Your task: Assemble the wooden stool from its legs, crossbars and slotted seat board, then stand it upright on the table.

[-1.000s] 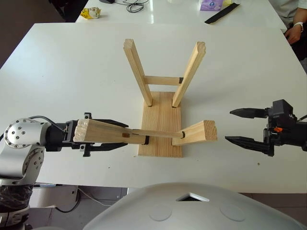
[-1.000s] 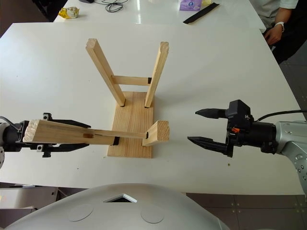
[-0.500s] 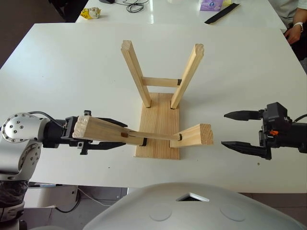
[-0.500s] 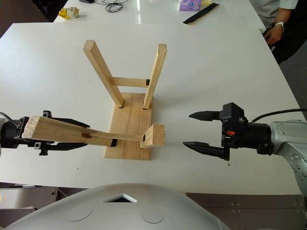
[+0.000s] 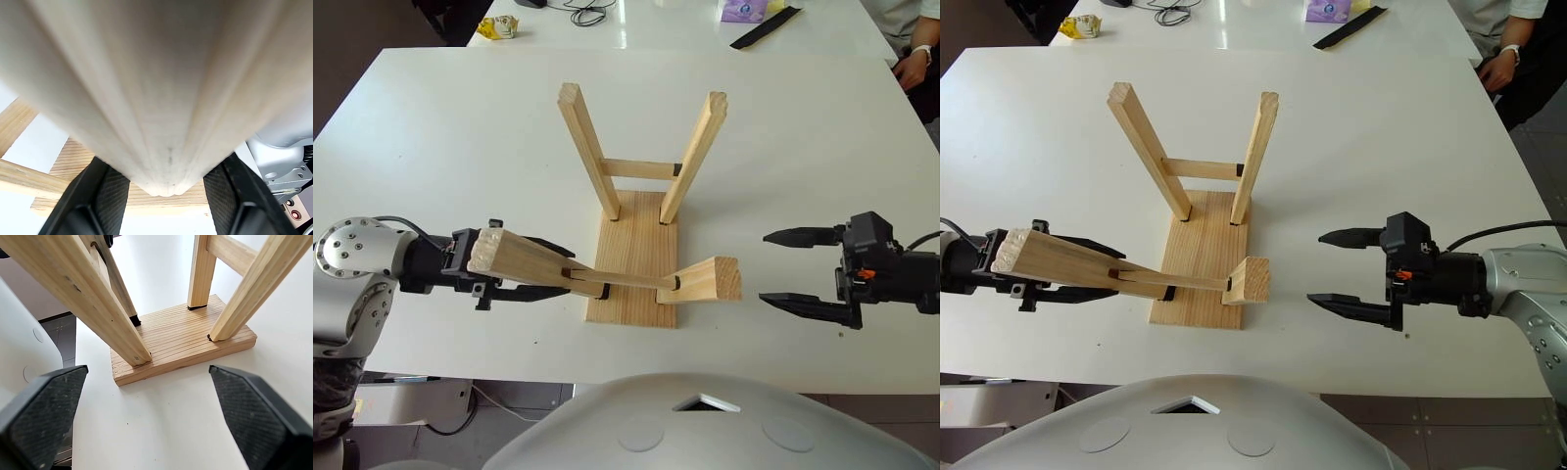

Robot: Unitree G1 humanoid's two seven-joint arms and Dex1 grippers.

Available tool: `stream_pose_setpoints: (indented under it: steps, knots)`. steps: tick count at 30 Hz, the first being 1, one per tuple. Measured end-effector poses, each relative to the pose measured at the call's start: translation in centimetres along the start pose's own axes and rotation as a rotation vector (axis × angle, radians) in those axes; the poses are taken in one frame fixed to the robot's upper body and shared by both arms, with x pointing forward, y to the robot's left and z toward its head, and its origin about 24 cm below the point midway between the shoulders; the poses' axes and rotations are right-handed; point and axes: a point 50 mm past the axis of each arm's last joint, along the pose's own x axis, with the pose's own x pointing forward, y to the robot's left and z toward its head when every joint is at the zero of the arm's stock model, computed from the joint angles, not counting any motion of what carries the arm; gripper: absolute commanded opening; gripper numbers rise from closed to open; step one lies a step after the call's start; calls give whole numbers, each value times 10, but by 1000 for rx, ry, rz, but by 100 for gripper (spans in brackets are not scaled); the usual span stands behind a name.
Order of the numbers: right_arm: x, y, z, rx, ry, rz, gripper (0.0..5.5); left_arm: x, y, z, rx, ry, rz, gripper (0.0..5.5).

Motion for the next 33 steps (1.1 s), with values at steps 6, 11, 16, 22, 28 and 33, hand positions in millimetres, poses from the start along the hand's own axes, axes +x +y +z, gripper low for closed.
stream_pose_setpoints:
  steps: [6,11,16,22,28,33]
  knots:
    - [5,-1,3,-20,-6,24,458,2,1,0,6,3,-11,206]
    - [6,-2,4,-26,-10,27,458,3,2,1,25,4,-17,206]
    - [8,-4,12,-45,-40,24,458,5,5,1,45,5,-28,206]
    - [14,-5,13,-33,-65,29,458,10,12,5,58,26,-52,206]
    - [24,-1,16,-34,-104,51,458,18,17,0,18,51,-54,206]
    - [32,-4,22,-54,-143,18,458,21,21,1,7,54,-55,206]
